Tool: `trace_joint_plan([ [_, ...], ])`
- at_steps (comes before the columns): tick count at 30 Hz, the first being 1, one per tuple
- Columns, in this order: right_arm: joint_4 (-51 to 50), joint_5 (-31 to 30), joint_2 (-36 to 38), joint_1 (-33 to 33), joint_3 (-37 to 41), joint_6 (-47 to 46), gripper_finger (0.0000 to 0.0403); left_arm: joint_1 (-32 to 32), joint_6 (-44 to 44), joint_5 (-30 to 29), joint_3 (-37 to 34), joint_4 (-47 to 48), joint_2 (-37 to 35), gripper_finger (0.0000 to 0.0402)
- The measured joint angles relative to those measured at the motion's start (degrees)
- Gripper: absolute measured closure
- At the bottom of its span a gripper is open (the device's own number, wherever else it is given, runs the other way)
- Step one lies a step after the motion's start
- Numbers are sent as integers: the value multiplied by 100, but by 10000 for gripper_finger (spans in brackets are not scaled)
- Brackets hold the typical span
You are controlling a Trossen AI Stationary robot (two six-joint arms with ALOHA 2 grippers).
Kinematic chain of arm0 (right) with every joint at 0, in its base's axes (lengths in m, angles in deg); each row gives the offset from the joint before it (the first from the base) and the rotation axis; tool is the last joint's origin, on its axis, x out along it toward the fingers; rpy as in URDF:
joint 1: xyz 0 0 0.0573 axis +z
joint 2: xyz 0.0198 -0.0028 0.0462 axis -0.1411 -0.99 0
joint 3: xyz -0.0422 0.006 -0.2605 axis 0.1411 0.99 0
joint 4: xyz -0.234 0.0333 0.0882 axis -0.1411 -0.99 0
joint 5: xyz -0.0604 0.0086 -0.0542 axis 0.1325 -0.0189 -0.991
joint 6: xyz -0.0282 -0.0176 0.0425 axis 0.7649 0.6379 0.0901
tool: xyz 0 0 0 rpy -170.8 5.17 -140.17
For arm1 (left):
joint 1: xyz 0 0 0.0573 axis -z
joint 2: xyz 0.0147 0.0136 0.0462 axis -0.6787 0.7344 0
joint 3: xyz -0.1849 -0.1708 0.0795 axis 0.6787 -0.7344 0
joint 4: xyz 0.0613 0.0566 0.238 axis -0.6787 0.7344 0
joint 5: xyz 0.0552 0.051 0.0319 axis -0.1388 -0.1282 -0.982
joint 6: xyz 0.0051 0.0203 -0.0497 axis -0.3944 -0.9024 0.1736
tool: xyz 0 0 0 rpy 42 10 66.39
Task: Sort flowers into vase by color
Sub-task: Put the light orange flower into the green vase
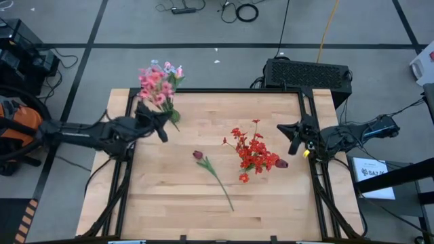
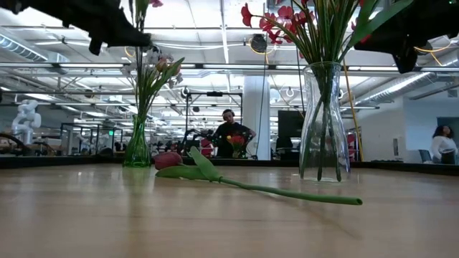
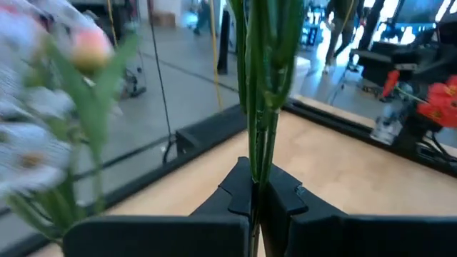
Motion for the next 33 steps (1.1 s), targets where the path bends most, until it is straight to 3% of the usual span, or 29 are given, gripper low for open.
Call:
trace_joint_plan([
  [8, -4, -717, 0, 0, 0, -151, 403, -1381, -1918, 1382, -558, -1094, -659, 391],
  [16, -33, -996, 0, 0, 0, -186, 403, -2573, -2146, 2413, -669, -1391, -564, 392],
  [24, -44, -1197, -2, 0, 0, -192, 403, -3050, -2232, 2943, -282, -1451, -566, 392],
  [33, -64, -1277, -2, 0, 0, -293, 403, -3157, -2232, 2948, 272, -226, -566, 392],
])
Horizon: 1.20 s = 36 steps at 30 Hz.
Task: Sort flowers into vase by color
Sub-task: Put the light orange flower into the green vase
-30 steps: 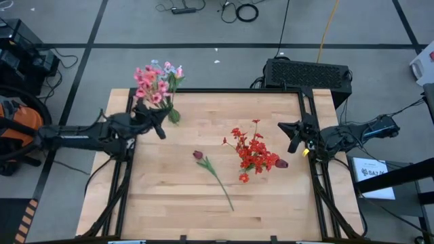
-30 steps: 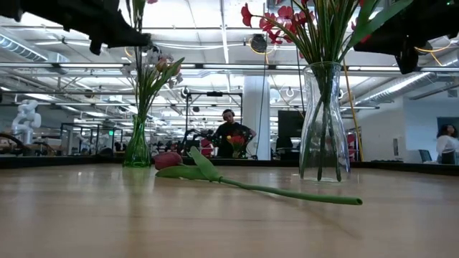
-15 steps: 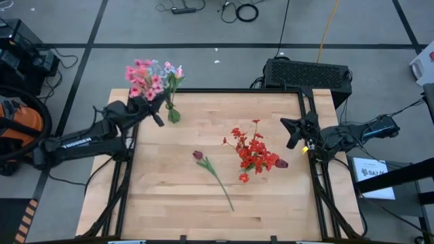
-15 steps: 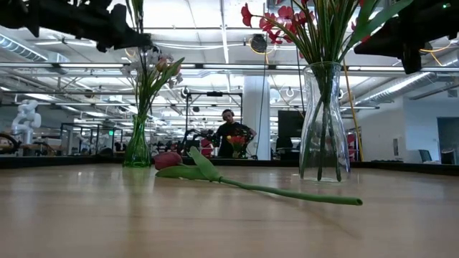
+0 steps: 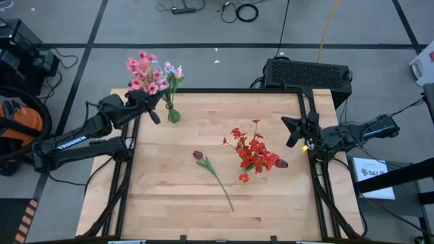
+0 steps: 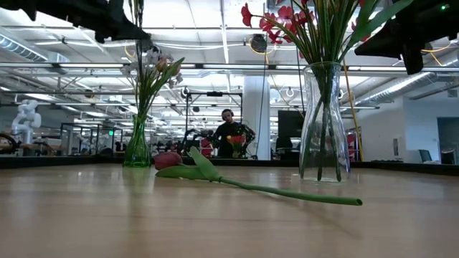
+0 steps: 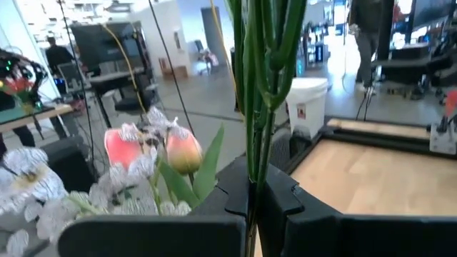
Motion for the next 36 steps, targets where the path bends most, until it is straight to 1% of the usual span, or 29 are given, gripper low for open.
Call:
trace_joint_plan([
  [6, -34, 0, 0, 0, 0, -52, 403, -44, -4, -17, -15, 404, 180, 392],
  [16, -71, 19, 0, 0, 0, -168, 403, -321, -3, -1, -15, 91, 829, 392],
  [19, -78, 24, 0, 0, 0, -254, 403, -418, 299, 11, -39, 64, 999, 392],
  [21, -106, 26, 0, 0, 0, -326, 403, -480, 435, 25, -180, -127, 1033, 392],
  [27, -411, 46, -16, 0, 0, -745, 403, -664, 750, 31, -1000, -1373, 1032, 392],
  [30, -498, 44, -28, 0, 0, -883, 403, -727, 765, 33, -1328, -1557, 1034, 392],
  [36, -543, 26, -31, 0, 0, -900, 403, -780, 1248, 28, -1770, -1826, 1032, 392],
])
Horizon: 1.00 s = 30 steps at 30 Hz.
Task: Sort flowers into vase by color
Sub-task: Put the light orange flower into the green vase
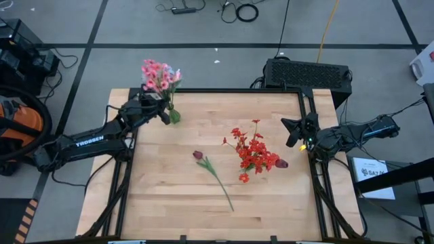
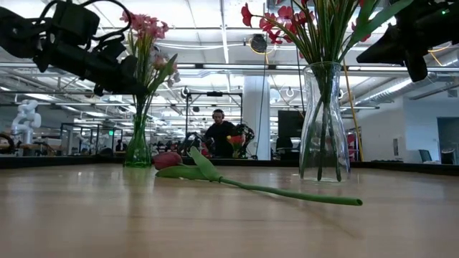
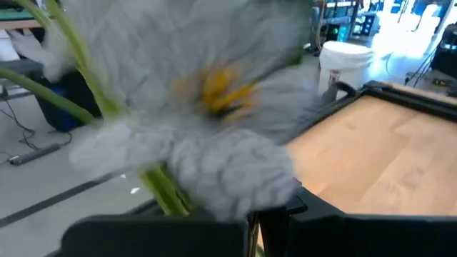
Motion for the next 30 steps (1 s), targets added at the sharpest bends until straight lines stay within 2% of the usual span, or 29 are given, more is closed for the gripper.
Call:
trace_joint_plan([
  [4, -82, -4, 0, 0, 0, -7, 403, 2, -1, 0, -42, 20, 0, 386],
  [8, -86, -5, 0, 0, 0, -7, 403, 4, -64, -2, -42, 14, 0, 362],
  [20, -86, -4, 0, 0, 0, -7, 403, 9, -52, -51, 64, 265, 0, 239],
  [30, -86, 17, 0, 0, 0, -2, 403, 140, -42, -73, 894, 1746, -2, 228],
])
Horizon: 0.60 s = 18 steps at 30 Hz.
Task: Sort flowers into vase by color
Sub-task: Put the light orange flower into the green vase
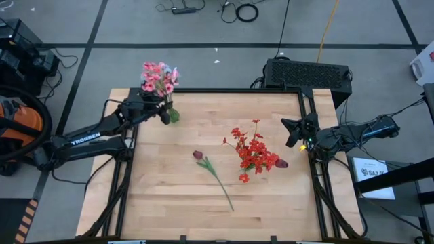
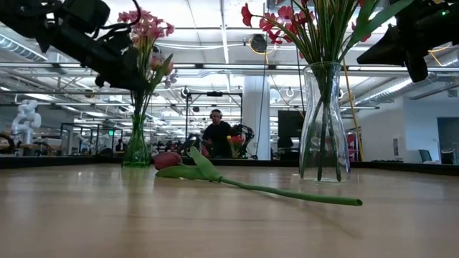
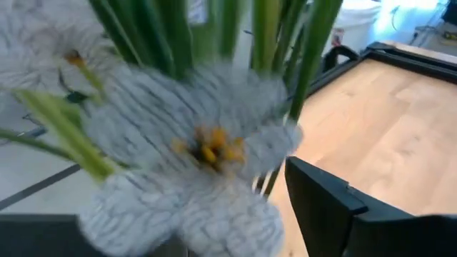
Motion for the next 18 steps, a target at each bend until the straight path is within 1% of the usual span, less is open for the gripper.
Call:
trace_joint_plan([
  [5, -51, 1, -1, 0, 0, 3, 403, 182, 43, -3, 304, 700, -5, 228],
  [8, -130, 19, -2, 0, 0, -2, 403, 258, 281, -227, 461, 1221, -21, 228],
  [10, -146, 91, -2, 0, 0, 0, 403, 292, 295, -272, 545, 1422, -56, 228],
  [18, -283, 155, -2, 2, 1, -2, 403, 299, 378, -338, 642, 1481, -278, 228],
])
